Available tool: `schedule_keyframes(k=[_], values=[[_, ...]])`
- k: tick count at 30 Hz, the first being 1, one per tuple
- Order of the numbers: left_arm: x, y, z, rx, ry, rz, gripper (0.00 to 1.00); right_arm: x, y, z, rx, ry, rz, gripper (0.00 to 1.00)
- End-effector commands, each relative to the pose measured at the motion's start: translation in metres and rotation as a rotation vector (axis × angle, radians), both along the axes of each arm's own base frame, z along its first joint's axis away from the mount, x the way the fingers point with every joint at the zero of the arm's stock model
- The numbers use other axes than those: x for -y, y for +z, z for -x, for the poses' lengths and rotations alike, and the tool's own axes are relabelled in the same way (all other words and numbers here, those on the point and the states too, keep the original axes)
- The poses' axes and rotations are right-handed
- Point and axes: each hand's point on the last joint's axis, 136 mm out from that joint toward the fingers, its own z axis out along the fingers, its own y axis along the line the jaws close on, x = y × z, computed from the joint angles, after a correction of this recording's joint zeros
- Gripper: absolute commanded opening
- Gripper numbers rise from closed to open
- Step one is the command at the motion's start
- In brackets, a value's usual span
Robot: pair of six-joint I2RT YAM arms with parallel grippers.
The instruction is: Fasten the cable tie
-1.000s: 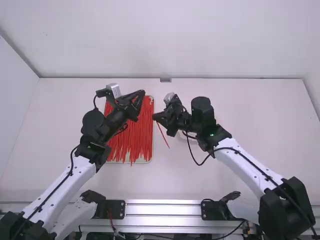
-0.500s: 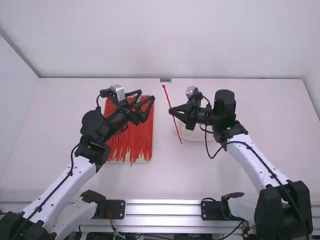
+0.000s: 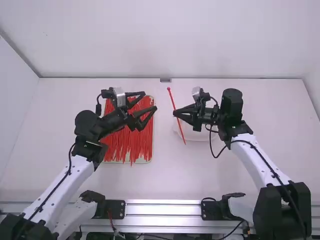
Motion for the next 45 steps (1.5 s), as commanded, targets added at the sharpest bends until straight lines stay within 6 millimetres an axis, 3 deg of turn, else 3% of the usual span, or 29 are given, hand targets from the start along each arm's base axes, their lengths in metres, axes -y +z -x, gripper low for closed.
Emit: schedule_keyframes(k=[1, 16, 20, 28, 33, 42, 45], values=[[0.005, -0.001, 0.011, 0.032, -0.075, -0.027, 0.9, -0.001, 0.013, 0.001, 0.04, 0.029, -0.015, 0.0], [0.003, -0.005, 0.011, 0.009, -0.088, -0.031, 0.95, -0.001, 0.013, 0.001, 0.039, 0.029, -0.015, 0.0], [0.008, -0.005, 0.023, 0.063, -0.153, -0.065, 0.98, -0.002, 0.015, 0.006, 0.041, 0.058, -0.025, 0.0], [0.01, -0.007, 0.023, 0.045, -0.166, -0.084, 0.99, -0.002, 0.016, 0.01, 0.039, 0.079, -0.031, 0.0], [0.022, -0.008, 0.031, 0.085, -0.299, -0.155, 0.99, -0.002, 0.018, 0.018, 0.039, 0.128, -0.047, 0.0], [0.032, -0.009, 0.015, 0.039, -0.461, -0.169, 1.0, -0.005, 0.018, 0.022, 0.034, 0.143, -0.048, 0.0], [0.037, -0.008, 0.013, 0.034, -0.54, -0.174, 0.93, -0.005, 0.018, 0.022, 0.036, 0.143, -0.047, 0.0]])
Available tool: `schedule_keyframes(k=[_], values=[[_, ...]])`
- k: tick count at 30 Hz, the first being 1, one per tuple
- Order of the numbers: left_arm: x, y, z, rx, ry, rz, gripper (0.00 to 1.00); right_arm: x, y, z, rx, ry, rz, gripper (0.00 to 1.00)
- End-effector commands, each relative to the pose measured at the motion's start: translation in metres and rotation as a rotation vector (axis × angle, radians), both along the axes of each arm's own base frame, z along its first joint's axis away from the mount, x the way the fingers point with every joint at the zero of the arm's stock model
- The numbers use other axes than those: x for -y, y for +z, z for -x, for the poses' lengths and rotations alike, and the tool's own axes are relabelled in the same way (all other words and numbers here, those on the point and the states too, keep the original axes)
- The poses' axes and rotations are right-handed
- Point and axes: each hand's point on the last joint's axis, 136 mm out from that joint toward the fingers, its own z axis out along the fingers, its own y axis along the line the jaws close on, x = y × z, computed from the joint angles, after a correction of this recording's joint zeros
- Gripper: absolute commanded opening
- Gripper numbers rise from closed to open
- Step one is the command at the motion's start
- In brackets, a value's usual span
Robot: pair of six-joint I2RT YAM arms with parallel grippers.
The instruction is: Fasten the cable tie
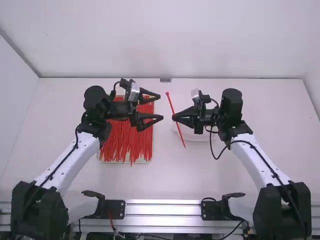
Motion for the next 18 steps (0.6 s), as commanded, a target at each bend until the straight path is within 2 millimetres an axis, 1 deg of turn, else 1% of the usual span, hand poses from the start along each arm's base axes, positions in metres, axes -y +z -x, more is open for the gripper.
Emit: schedule_keyframes(k=[1, 3, 6, 8, 9, 11, 12, 14, 15, 16, 18], values=[[0.004, 0.009, 0.008, 0.03, -0.127, -0.006, 0.9, -0.002, 0.011, 0.001, 0.041, 0.024, -0.01, 0.0], [0.004, 0.011, 0.003, 0.029, -0.144, -0.008, 0.85, -0.004, 0.01, 0.003, 0.046, 0.029, -0.009, 0.0], [0.009, 0.013, -0.004, 0.026, -0.16, -0.007, 0.76, -0.006, 0.01, 0.004, 0.064, 0.037, -0.01, 0.0], [0.009, 0.015, -0.005, 0.041, -0.162, -0.006, 0.75, -0.006, 0.01, 0.004, 0.069, 0.036, -0.009, 0.0], [0.009, 0.016, -0.005, 0.056, -0.163, -0.004, 0.69, -0.006, 0.01, 0.003, 0.069, 0.033, -0.009, 0.0], [0.009, 0.019, -0.005, 0.061, -0.16, 0.001, 0.64, -0.006, 0.011, 0.003, 0.073, 0.034, -0.009, 0.0], [0.009, 0.021, -0.004, 0.071, -0.161, 0.004, 0.59, -0.006, 0.011, 0.003, 0.073, 0.033, -0.009, 0.0], [0.008, 0.027, -0.004, 0.08, -0.161, 0.013, 0.45, -0.006, 0.011, 0.003, 0.079, 0.033, -0.01, 0.0], [0.008, 0.029, -0.003, 0.083, -0.162, 0.017, 0.4, -0.006, 0.011, 0.003, 0.08, 0.033, -0.011, 0.0], [0.008, 0.032, -0.002, 0.088, -0.163, 0.022, 0.38, -0.006, 0.012, 0.003, 0.086, 0.034, -0.012, 0.0], [0.008, 0.037, -0.003, 0.089, -0.152, 0.034, 0.38, -0.006, 0.013, 0.003, 0.099, 0.034, -0.014, 0.0]])
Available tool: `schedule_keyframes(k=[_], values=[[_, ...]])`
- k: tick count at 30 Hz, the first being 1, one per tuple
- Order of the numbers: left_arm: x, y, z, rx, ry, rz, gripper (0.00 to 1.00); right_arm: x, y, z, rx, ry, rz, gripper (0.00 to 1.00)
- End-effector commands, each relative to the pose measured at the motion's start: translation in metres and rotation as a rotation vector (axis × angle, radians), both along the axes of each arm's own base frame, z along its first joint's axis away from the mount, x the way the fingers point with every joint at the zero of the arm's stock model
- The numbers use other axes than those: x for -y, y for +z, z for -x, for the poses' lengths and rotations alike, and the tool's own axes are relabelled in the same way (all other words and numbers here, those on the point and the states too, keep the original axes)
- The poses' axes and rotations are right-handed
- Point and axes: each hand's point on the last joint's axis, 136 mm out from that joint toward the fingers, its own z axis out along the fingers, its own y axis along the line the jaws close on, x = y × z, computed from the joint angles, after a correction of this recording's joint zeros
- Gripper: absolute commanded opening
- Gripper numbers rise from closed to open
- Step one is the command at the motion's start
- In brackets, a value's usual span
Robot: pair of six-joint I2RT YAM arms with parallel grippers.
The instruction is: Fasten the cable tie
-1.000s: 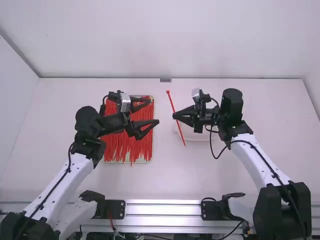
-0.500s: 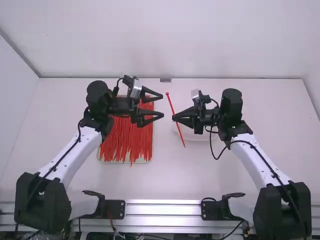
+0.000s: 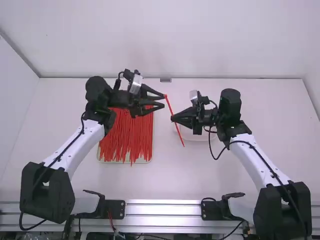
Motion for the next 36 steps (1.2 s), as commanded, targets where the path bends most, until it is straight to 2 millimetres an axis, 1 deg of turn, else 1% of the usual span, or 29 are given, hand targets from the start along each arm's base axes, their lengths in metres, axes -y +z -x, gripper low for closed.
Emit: schedule_keyframes(k=[1, 5, 7, 10, 13, 18, 23, 28, 33, 36], values=[[0.0, 0.013, -0.002, -0.043, 0.01, 0.014, 0.38, -0.001, 0.012, -0.001, 0.041, 0.012, -0.011, 0.0], [0.0, 0.015, -0.01, -0.062, 0.052, 0.03, 0.36, -0.001, 0.013, -0.002, 0.049, 0.011, -0.013, 0.0], [0.0, 0.015, -0.009, -0.061, 0.051, 0.03, 0.36, -0.001, 0.013, -0.002, 0.049, 0.011, -0.013, 0.0], [0.008, 0.014, -0.004, -0.038, 0.031, 0.029, 0.36, -0.001, 0.014, -0.002, 0.061, 0.011, -0.015, 0.0], [0.012, 0.015, -0.005, -0.034, 0.043, 0.037, 0.35, -0.001, 0.015, -0.002, 0.072, 0.011, -0.017, 0.0], [0.013, 0.019, -0.006, -0.033, 0.054, 0.049, 0.29, -0.001, 0.02, -0.004, 0.056, 0.004, -0.025, 0.0], [0.013, 0.021, -0.009, -0.037, 0.068, 0.059, 0.25, -0.001, 0.021, -0.005, 0.062, -0.001, -0.025, 0.0], [0.012, 0.027, -0.008, -0.028, 0.072, 0.075, 0.23, -0.007, 0.026, -0.002, 0.076, 0.012, -0.036, 0.0], [0.012, 0.03, -0.007, -0.006, 0.071, 0.083, 0.23, -0.011, 0.032, -0.01, 0.081, -0.037, -0.042, 0.0], [0.012, 0.031, -0.007, -0.006, 0.071, 0.083, 0.23, -0.018, 0.036, -0.005, 0.112, -0.019, -0.052, 0.0]])
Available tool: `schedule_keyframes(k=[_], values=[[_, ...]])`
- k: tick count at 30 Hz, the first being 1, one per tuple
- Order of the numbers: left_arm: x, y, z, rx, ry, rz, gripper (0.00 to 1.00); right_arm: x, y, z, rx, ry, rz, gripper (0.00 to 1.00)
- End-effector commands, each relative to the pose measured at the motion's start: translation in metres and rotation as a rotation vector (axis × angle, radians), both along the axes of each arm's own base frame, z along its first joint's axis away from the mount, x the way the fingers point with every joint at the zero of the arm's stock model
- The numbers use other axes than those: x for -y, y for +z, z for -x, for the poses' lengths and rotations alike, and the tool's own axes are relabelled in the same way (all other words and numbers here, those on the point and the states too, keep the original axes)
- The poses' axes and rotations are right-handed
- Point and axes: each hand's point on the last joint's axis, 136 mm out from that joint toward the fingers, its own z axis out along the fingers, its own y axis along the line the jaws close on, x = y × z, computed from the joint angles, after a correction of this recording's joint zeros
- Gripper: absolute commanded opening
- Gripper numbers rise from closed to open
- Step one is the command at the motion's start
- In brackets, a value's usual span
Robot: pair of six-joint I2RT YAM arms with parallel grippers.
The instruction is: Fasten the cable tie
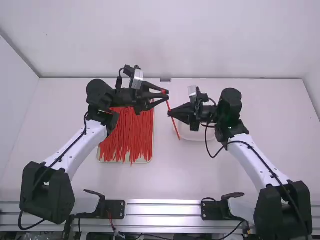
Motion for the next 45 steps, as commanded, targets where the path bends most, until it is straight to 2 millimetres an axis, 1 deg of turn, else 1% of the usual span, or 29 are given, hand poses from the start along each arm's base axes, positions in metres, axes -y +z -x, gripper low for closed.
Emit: schedule_keyframes(k=[1, 4, 7, 9, 13, 17, 20, 21, 24, 27, 28, 30, 32, 34, 42, 45], values=[[0.0, 0.01, 0.0, 0.026, 0.005, 0.012, 0.23, -0.007, 0.013, -0.002, 0.017, -0.006, -0.013, 0.0], [-0.001, 0.012, -0.005, 0.001, 0.029, 0.025, 0.24, -0.011, 0.017, -0.009, -0.002, -0.054, -0.022, 0.0], [-0.001, 0.016, -0.005, 0.021, 0.038, 0.037, 0.25, -0.014, 0.02, -0.012, 0.003, -0.081, -0.03, 0.0], [-0.004, 0.022, -0.004, 0.026, 0.042, 0.053, 0.3, -0.016, 0.023, -0.012, 0.004, -0.085, -0.039, 0.0], [-0.017, 0.03, -0.008, 0.022, 0.063, 0.074, 0.4, -0.012, 0.03, -0.015, 0.005, -0.099, -0.059, 0.0], [-0.026, 0.033, -0.012, 0.011, 0.084, 0.083, 0.43, -0.008, 0.036, -0.018, 0.006, -0.109, -0.075, 0.0], [-0.028, 0.034, -0.013, 0.016, 0.091, 0.087, 0.43, -0.01, 0.039, -0.016, 0.025, -0.104, -0.082, 0.0], [-0.028, 0.035, -0.012, 0.024, 0.089, 0.089, 0.42, -0.013, 0.041, -0.013, 0.026, -0.094, -0.088, 0.0], [-0.029, 0.038, -0.011, 0.029, 0.09, 0.098, 0.42, -0.019, 0.043, -0.015, 0.006, -0.117, -0.101, 0.0], [-0.029, 0.044, -0.006, 0.045, 0.077, 0.11, 0.43, -0.021, 0.044, -0.02, -0.005, -0.153, -0.109, 0.0], [-0.029, 0.047, -0.002, 0.057, 0.068, 0.117, 0.43, -0.022, 0.046, -0.019, -0.005, -0.151, -0.114, 0.0], [-0.03, 0.049, -0.001, 0.066, 0.069, 0.124, 0.42, -0.022, 0.047, -0.018, 0.007, -0.142, -0.117, 0.0], [-0.033, 0.052, -0.001, 0.071, 0.074, 0.132, 0.37, -0.021, 0.051, -0.018, -0.002, -0.144, -0.129, 0.0], [-0.032, 0.052, 0.0, 0.073, 0.071, 0.133, 0.36, -0.021, 0.052, -0.017, -0.003, -0.142, -0.131, 0.0], [-0.031, 0.053, 0.0, 0.073, 0.071, 0.137, 0.36, -0.032, 0.053, -0.008, 0.013, -0.107, -0.134, 0.0], [-0.032, 0.055, -0.002, 0.062, 0.082, 0.149, 0.35, -0.034, 0.053, -0.005, 0.013, -0.098, -0.133, 0.0]])
